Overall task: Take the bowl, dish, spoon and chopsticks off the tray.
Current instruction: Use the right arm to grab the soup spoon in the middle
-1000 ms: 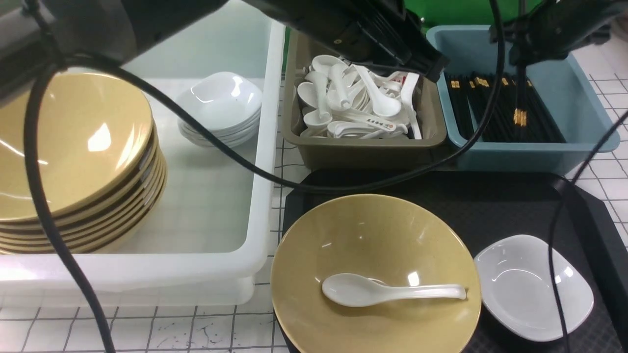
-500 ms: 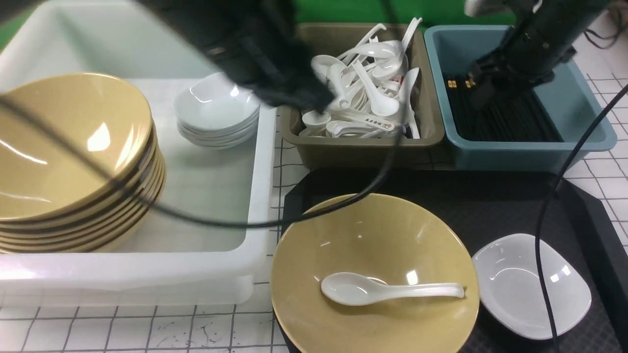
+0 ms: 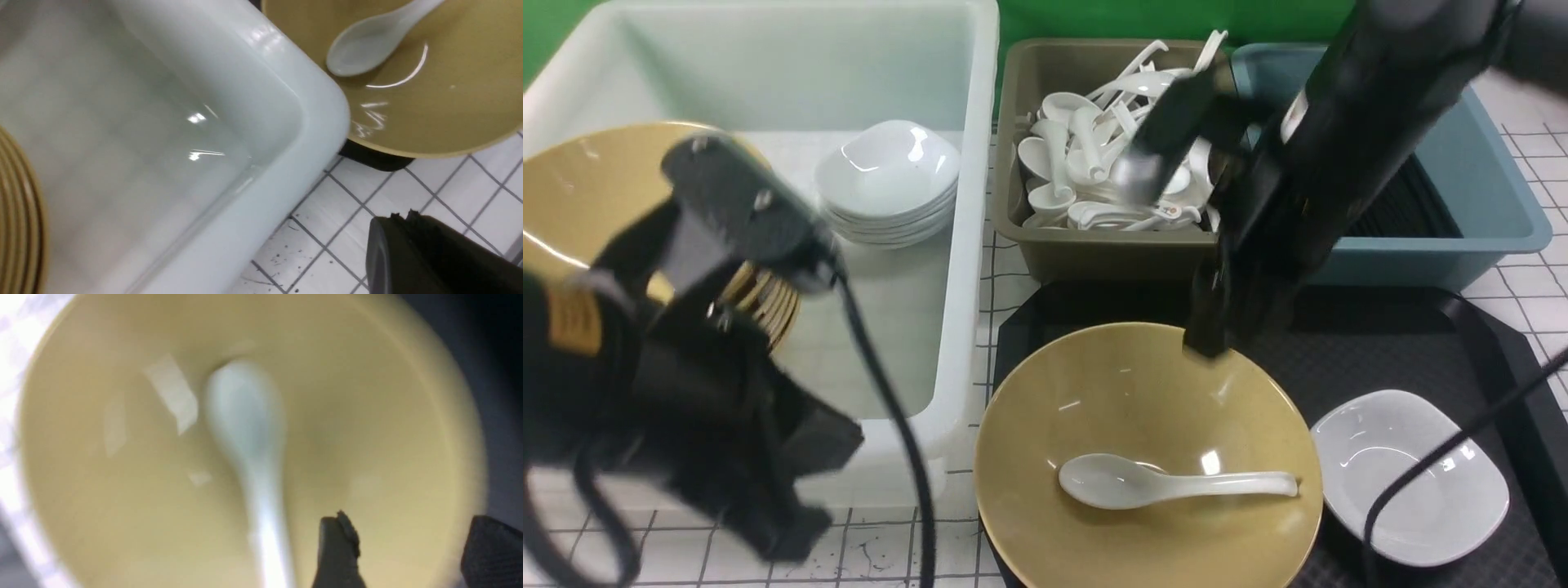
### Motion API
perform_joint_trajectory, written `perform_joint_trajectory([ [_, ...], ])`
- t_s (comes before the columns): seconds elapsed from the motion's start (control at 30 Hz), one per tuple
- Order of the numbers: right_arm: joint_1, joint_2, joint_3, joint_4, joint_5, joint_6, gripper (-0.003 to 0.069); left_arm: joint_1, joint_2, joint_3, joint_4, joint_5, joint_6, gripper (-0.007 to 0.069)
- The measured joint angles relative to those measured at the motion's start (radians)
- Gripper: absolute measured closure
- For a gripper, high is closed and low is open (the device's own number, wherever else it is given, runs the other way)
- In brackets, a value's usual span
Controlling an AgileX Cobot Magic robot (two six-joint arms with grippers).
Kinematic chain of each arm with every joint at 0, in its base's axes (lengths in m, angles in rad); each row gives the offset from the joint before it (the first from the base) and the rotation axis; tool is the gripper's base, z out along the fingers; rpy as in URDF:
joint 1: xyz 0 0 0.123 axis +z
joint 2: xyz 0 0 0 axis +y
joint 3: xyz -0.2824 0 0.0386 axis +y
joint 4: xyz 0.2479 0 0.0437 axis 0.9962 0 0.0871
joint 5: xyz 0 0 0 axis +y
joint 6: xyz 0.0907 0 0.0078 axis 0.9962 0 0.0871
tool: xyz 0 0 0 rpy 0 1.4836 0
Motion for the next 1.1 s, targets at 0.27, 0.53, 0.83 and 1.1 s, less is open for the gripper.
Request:
perform_joint_trajectory([
  [0.27, 0.111, 0.077, 0.082, -0.071, -0.011, -0.187, 0.0222, 0.000, -0.049, 0.095, -0.163, -0.068, 0.107, 0.0631],
  [0.53, 0.112, 0.159, 0.082, -0.121, -0.019, -0.171, 0.0222, 0.000, -0.049, 0.103, -0.219, -0.077, 0.149, 0.0631],
  [0.83, 0.118, 0.232, 0.081, -0.143, -0.032, -0.139, 0.0350, 0.000, -0.049, 0.103, -0.226, -0.100, 0.153, 0.0631],
  [1.1, 0.120, 0.230, -0.013, -0.165, -0.026, -0.047, 0.0503, 0.000, -0.049, 0.103, -0.301, -0.135, 0.150, 0.0631],
])
